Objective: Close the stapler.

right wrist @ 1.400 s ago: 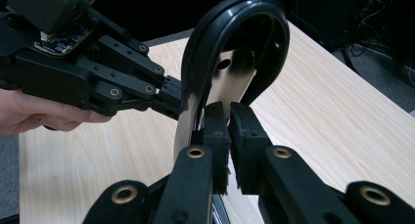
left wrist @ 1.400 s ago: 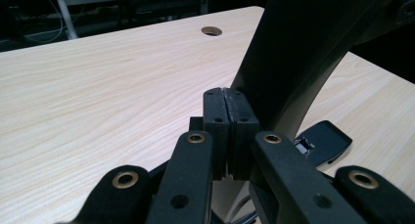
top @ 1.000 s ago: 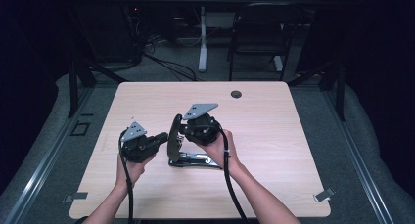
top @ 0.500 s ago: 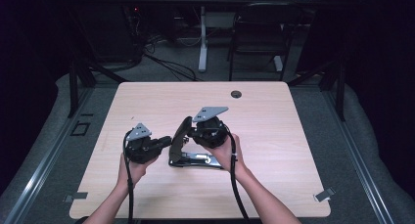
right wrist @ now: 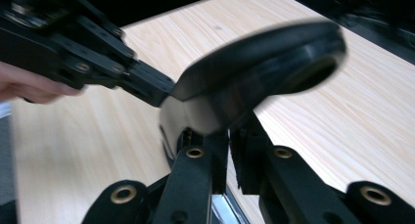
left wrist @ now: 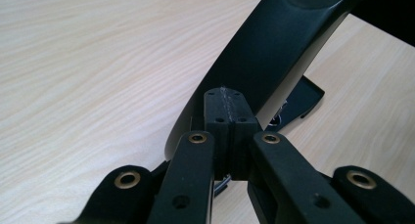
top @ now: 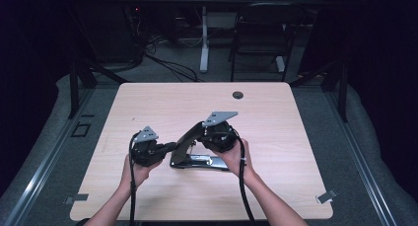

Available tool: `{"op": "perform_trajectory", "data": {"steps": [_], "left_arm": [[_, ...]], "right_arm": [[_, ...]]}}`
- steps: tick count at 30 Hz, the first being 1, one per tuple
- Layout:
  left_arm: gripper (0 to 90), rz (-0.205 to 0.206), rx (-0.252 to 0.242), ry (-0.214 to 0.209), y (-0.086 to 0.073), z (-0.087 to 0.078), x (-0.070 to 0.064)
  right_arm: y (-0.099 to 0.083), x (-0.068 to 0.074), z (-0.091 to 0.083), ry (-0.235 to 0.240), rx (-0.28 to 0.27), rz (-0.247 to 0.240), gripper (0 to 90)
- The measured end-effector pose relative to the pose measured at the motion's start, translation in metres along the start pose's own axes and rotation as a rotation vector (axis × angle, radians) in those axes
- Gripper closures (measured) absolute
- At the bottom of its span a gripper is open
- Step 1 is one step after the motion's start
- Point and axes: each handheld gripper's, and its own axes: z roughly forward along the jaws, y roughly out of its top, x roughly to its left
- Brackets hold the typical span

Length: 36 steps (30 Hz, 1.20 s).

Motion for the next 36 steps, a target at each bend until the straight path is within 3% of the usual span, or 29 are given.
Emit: {"op": "perform_trajectory", "data": {"steps": [6, 17, 19, 23, 27, 32, 36], "left_arm": [[90.0, 0.015, 0.015, -0.001, 0.001, 0.007, -0.005], [83.2, 0.006, 0.069, -0.010, 0.001, 0.013, -0.003], [78.0, -0.004, 0.064, -0.003, 0.001, 0.012, -0.002], [54.2, -0.042, 0.071, 0.034, 0.004, 0.007, 0.007], [38.9, -0.081, 0.063, 0.074, 0.004, 0.003, 0.014], [27.3, -0.141, 0.058, 0.075, -0.001, -0.003, 0.030], [20.6, -0.167, 0.049, 0.092, -0.005, -0.010, 0.042]], "right_arm": [[-0.016, -0.007, 0.000, -0.016, 0.046, 0.002, 86.5], [-0.043, -0.018, 0.000, -0.019, 0.062, 0.033, 85.0], [-0.047, -0.020, 0.000, -0.020, 0.071, 0.031, 84.9], [-0.053, -0.022, 0.000, -0.024, 0.090, 0.031, 85.4], [-0.057, -0.025, 0.001, -0.029, 0.102, 0.031, 85.3], [-0.061, -0.025, 0.002, -0.036, 0.114, 0.040, 84.4], [-0.065, -0.028, 0.001, -0.036, 0.118, 0.049, 83.9]]}}
